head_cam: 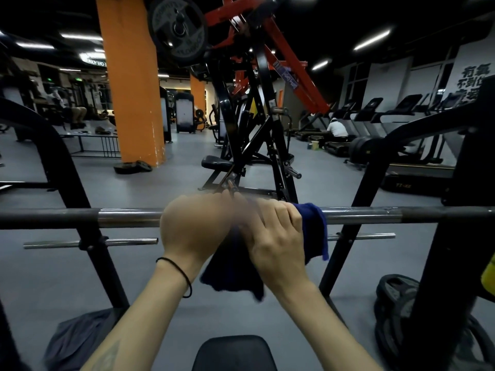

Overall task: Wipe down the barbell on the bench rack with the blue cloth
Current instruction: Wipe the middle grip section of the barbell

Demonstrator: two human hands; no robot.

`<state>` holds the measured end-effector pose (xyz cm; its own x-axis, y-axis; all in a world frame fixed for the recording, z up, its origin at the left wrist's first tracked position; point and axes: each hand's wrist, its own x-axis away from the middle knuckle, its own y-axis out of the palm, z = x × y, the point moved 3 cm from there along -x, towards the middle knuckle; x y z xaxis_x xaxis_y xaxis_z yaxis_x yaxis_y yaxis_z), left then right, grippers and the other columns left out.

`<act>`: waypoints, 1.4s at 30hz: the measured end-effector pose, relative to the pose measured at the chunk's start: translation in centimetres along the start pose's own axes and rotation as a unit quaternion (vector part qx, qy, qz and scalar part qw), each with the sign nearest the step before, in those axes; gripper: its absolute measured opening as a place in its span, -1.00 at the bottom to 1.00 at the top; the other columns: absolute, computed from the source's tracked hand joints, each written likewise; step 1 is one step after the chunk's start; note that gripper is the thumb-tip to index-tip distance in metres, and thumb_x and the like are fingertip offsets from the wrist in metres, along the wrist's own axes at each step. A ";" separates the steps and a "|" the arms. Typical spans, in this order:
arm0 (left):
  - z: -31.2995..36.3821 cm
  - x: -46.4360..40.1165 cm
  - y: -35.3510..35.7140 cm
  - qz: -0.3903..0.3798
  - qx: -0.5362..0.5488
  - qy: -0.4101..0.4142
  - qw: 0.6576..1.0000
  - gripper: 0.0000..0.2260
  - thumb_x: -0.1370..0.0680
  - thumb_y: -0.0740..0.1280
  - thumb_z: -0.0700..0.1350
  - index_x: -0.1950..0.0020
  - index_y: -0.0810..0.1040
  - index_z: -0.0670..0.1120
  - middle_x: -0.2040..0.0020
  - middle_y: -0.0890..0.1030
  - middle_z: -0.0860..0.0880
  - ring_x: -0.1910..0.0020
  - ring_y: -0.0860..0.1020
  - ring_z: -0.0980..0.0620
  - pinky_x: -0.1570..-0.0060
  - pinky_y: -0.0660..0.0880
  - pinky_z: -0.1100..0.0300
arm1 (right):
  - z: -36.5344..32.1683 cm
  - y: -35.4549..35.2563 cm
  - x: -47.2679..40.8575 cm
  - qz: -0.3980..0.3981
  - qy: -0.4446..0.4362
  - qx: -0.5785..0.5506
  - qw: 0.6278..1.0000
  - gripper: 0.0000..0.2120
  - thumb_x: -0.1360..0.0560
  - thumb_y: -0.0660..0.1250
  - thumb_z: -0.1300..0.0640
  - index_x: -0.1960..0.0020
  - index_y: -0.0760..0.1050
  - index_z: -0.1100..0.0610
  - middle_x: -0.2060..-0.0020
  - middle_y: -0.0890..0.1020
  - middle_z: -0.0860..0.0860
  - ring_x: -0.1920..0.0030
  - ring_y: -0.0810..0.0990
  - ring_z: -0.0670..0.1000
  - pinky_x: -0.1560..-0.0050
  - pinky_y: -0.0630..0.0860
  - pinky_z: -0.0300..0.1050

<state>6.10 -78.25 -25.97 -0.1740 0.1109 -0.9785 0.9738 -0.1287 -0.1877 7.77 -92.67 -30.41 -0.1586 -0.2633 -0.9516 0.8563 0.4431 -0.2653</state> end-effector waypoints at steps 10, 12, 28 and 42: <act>0.5 -0.2 0.1 0.002 -0.010 -0.034 0.999 -0.57 -0.61 0.26 -0.10 0.48 0.36 -0.06 0.56 0.41 -0.05 0.59 0.31 -0.13 0.40 0.10 0.19 | 6.6 -3.0 0.7 0.000 0.052 0.013 0.999 -0.57 -0.74 0.06 -0.03 -0.40 0.58 0.11 0.01 0.64 0.08 0.01 0.55 0.17 -0.15 0.39 0.12; 0.5 -0.2 0.1 -0.002 -0.016 -0.034 0.999 -0.57 -0.61 0.25 -0.10 0.48 0.37 -0.06 0.56 0.43 -0.06 0.59 0.32 -0.13 0.40 0.10 0.19 | 3.6 -1.6 -0.5 0.005 0.060 0.000 0.998 -0.59 -0.73 0.09 -0.01 -0.31 0.64 0.12 0.07 0.63 0.08 0.09 0.54 0.19 -0.08 0.41 0.13; 0.4 -0.3 0.0 -0.027 -0.014 -0.040 0.999 -0.57 -0.62 0.23 -0.09 0.48 0.36 -0.06 0.57 0.41 -0.06 0.61 0.31 -0.14 0.42 0.11 0.20 | 6.5 -3.0 -0.7 -0.016 0.076 0.035 0.996 -0.64 -0.69 0.15 -0.02 -0.08 0.67 0.13 0.22 0.58 0.05 0.21 0.52 0.18 0.06 0.39 0.09; 0.1 -0.8 0.0 -0.102 -0.025 -0.052 0.993 -0.52 -0.60 0.23 -0.07 0.55 0.40 -0.08 0.60 0.41 -0.09 0.64 0.36 -0.13 0.43 0.09 0.23 | 7.4 -3.8 0.5 -0.016 0.122 0.026 0.992 -0.61 -0.71 0.11 -0.04 -0.18 0.66 0.11 0.10 0.62 0.07 0.06 0.54 0.20 -0.14 0.41 0.12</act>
<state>6.23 -78.47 -25.16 -0.3805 0.0270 -0.9244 0.9222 -0.0641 -0.3815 8.06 -100.82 -28.72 -0.2952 -0.0589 -0.9536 0.8717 0.3920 -0.2941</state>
